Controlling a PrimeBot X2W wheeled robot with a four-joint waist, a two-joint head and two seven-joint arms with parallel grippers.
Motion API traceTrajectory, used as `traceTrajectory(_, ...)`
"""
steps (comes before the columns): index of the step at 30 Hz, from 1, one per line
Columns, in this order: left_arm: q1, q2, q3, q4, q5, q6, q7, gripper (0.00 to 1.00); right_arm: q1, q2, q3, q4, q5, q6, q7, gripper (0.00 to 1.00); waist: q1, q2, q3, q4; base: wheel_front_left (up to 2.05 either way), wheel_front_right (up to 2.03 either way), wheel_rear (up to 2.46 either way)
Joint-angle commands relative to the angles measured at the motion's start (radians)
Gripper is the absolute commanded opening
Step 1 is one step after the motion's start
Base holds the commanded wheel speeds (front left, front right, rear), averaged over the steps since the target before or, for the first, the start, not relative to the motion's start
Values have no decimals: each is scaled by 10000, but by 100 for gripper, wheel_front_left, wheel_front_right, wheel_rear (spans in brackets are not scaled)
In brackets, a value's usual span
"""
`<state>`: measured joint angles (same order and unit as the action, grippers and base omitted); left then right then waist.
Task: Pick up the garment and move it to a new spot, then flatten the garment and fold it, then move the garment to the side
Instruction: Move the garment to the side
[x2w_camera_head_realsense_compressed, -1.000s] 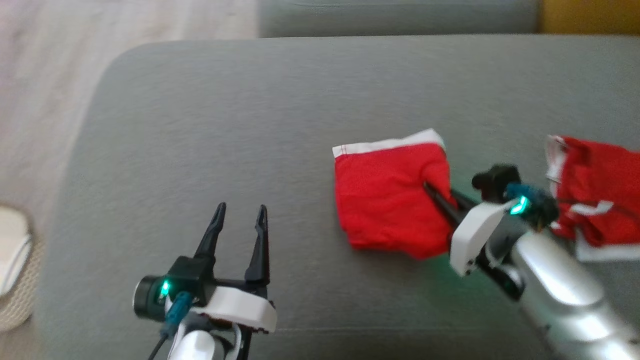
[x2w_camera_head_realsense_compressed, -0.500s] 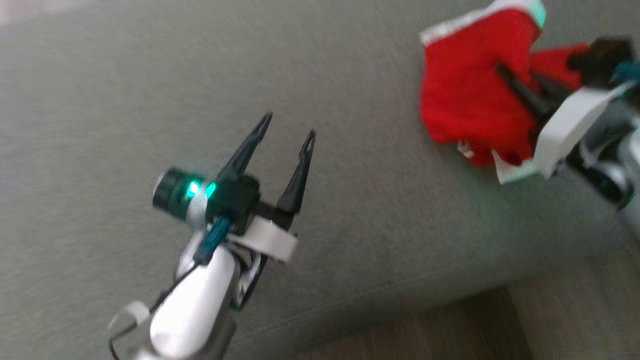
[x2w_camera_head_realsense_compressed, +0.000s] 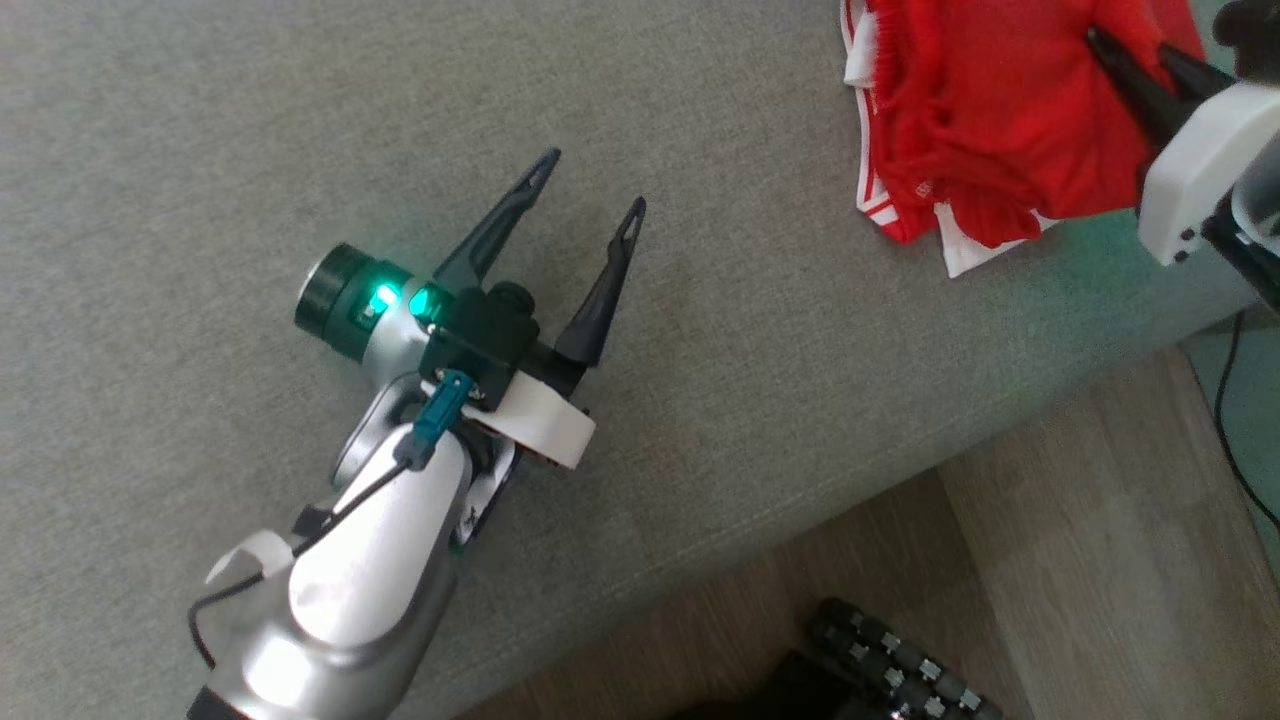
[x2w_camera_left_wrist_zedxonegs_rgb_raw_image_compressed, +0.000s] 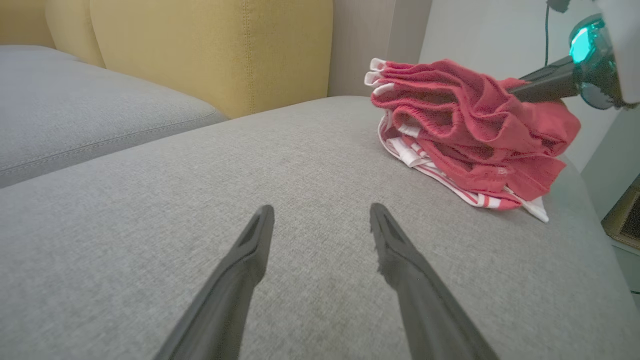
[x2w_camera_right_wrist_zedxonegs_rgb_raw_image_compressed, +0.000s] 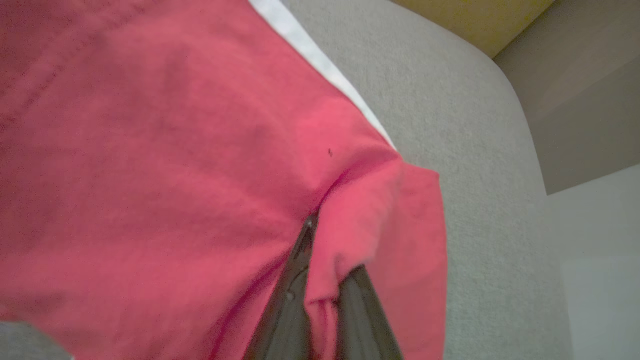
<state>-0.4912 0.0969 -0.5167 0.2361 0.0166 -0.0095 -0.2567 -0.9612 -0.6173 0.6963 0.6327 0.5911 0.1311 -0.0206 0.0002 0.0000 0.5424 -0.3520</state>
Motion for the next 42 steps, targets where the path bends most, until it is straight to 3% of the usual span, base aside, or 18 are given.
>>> traceTrajectory(1,-305,93,232,-324,-17,83,-51,100,-50,-511,78,43,-194,-4,-196,0,-2,0,192,-97,0,0,0)
traceTrajectory(9,-408,59,230,-371,-178,237,-51,100,-428,-430,-130,1111,-1197,-4,-910,0,-2,0,299,85,0,0,0)
traceTrajectory(11,-410,30,229,-385,-232,274,-51,100,-436,-275,-328,1358,-1313,-4,-1012,100,-2,0,249,155,0,0,0)
traceTrajectory(18,-181,-98,289,-469,-494,415,-51,100,-209,34,-825,1841,-1175,-4,-793,100,-2,0,-405,423,0,0,0)
traceTrajectory(27,538,-298,726,-742,-974,693,-51,100,-7,248,-1948,1335,-1753,-4,-1053,100,-2,0,-1819,1011,0,0,0)
traceTrajectory(38,2141,-450,1913,-1451,-1637,1262,-51,100,2525,2101,-3294,-1041,-2212,-4,-1545,100,-2,0,-3665,2438,0,0,0)
traceTrajectory(42,2777,-461,2414,-1742,-1972,1666,-51,100,3877,2803,-4420,-2025,-2702,-4,-2088,100,-2,0,-4116,2986,0,0,0)
